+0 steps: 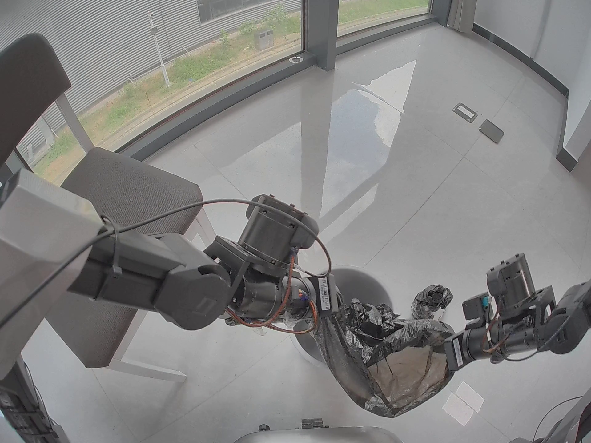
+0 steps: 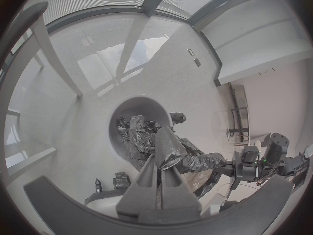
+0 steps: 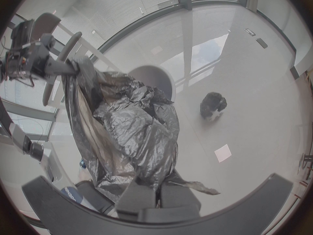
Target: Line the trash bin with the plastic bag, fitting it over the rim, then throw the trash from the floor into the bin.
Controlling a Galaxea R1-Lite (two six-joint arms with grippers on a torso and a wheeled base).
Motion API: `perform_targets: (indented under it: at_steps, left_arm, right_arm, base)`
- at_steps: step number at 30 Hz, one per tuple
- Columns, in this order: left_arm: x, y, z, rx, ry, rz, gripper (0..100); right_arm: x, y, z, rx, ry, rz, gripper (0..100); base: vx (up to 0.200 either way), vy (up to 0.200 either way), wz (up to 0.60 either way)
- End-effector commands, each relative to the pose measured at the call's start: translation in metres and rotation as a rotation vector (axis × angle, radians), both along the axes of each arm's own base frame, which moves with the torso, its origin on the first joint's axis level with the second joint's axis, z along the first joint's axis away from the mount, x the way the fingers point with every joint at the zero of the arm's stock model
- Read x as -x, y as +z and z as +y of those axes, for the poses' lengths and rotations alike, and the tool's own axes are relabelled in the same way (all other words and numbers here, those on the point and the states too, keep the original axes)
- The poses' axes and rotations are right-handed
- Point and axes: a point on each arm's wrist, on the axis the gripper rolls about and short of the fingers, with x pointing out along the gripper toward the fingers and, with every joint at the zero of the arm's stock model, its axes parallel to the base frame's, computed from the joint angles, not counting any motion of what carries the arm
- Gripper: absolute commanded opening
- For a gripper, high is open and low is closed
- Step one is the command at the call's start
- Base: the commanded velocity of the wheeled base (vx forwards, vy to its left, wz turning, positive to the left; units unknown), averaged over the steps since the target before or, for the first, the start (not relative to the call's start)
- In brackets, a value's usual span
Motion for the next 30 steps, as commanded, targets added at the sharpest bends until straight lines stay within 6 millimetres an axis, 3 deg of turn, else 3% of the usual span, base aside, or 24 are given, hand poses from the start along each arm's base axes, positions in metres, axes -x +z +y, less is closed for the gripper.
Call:
perform_targets:
  at_steps: [1,4,9,19,26,27,30]
  left_arm:
    - [-0.021,-0.011,0.020,-0.021,0.077,0.017,0]
    - [-0.030,-0.014,0.039,-0.033,0.135,0.029,0]
    - [-0.031,-0.016,0.051,-0.046,0.156,0.038,0]
    - [-0.024,-0.026,0.036,-0.093,0.091,0.031,0]
    - [-0.023,-0.021,0.033,-0.103,0.100,0.003,0]
    - [-0.024,-0.021,0.033,-0.106,0.103,0.000,0]
    - [-0.024,-0.020,0.031,-0.112,0.112,-0.012,0]
  right_arm:
    - [-0.040,-0.015,0.007,-0.003,-0.024,0.003,0]
    - [-0.065,-0.027,0.017,-0.011,-0.028,-0.018,0]
    - [-0.087,-0.040,0.024,-0.012,-0.037,-0.030,0]
    - [-0.088,-0.044,0.009,-0.001,-0.080,-0.013,0]
    - [-0.087,-0.048,0.007,0.013,-0.071,-0.002,0]
    - [-0.087,-0.049,0.007,0.012,-0.072,-0.002,100]
    - [-0.087,-0.049,0.007,0.011,-0.075,-0.001,100]
  base:
    - [0.000,0.000,0.00]
    - [0.000,0.000,0.00]
    - [0.000,0.000,0.00]
    - [0.000,0.000,0.00]
    - [0.000,0.000,0.00]
    - [0.000,0.000,0.00]
    - [0.000,0.000,0.00]
